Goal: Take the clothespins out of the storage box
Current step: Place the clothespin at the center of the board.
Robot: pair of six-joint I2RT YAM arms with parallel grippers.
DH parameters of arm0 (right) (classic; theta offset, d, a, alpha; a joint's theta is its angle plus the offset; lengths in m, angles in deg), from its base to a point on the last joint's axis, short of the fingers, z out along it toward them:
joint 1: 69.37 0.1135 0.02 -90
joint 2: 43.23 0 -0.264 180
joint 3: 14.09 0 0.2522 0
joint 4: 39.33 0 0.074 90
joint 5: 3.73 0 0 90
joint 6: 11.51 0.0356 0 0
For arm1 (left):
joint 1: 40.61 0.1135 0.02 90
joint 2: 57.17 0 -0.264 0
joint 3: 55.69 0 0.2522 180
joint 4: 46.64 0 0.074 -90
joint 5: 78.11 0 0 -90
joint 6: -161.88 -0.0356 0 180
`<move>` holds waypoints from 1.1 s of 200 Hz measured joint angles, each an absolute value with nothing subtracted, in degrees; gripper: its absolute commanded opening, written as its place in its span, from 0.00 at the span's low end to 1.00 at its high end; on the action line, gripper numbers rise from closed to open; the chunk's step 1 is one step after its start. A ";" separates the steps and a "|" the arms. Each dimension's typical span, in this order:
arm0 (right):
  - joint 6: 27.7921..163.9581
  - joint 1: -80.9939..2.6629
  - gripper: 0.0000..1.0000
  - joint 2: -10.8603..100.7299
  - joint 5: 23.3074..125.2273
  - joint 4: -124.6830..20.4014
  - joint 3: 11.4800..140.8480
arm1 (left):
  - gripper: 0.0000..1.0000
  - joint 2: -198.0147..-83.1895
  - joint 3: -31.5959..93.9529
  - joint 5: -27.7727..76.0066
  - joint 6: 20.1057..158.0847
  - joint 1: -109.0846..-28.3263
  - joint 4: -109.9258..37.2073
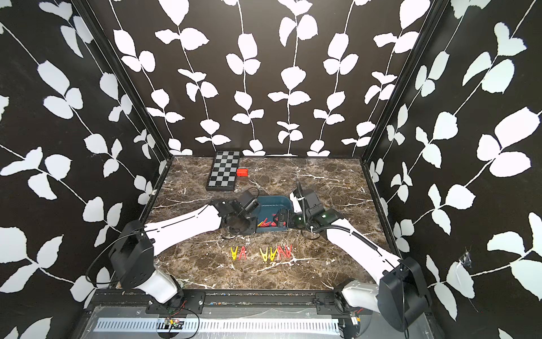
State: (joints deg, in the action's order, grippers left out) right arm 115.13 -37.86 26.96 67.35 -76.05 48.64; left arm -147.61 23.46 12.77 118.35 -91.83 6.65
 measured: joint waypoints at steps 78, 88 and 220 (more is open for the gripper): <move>115.75 -36.37 0.99 19.90 67.13 -76.07 43.77 | 0.03 -143.48 11.96 11.90 132.34 -102.10 -1.61; 115.77 -36.16 0.99 19.69 67.15 -76.10 43.66 | 0.03 -143.54 11.63 11.83 133.22 -102.84 -2.33; 116.03 -34.60 0.99 17.76 68.27 -76.56 42.04 | 0.04 -151.12 10.13 12.03 136.84 -103.89 -4.74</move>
State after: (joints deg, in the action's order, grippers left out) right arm 116.03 -34.60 17.76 68.27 -76.56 42.04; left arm -151.12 10.13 12.03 136.84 -103.89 -4.74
